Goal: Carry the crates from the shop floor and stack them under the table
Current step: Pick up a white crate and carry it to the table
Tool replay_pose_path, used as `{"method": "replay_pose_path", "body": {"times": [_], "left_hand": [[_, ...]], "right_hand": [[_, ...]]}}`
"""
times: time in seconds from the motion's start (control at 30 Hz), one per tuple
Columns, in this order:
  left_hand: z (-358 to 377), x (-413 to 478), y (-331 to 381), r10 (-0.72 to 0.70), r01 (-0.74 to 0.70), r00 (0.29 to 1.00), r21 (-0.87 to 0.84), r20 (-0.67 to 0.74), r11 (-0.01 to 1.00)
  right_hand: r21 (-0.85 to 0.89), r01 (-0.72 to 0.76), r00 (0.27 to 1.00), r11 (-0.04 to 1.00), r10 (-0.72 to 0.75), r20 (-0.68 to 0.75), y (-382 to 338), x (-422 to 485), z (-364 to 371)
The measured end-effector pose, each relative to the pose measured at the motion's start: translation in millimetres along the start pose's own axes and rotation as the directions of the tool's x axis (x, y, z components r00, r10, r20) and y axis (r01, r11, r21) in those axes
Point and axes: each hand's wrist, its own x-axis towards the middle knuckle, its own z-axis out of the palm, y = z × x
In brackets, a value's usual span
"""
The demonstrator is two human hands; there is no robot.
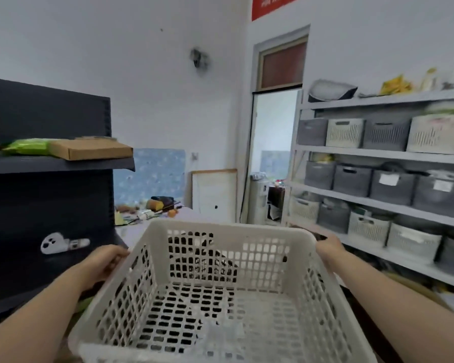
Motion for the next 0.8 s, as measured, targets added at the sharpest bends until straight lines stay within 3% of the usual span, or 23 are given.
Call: {"method": "replay_pose_path", "body": {"times": [0.13,0.33,0.5,0.67,0.8], "left_hand": [[31,83,31,0.035,-0.038,0.998,0.068,0.046,0.997],[85,188,60,0.028,-0.043,0.995,0.151,0.097,0.988],[128,267,79,-0.004,-0.013,0.996,0.199,0.084,0.980],[155,342,102,-0.058,0.037,0.992,0.175,0.114,0.984],[165,393,114,-0.160,0.149,0.985,0.175,0.055,0.973]], "right_hand": [[-0.067,-0.052,0.992,0.996,0.044,-0.121,-4,63,2],[-0.133,-0.136,0.980,0.982,0.113,-0.165,-12,133,4],[-0.101,-0.115,0.981,0.988,0.097,-0.166,-31,220,23],[-0.039,-0.029,0.998,0.999,0.027,-0.061,-54,348,68],[-0.086,0.006,0.998,0.996,-0.001,0.062,-75,443,121]]}}
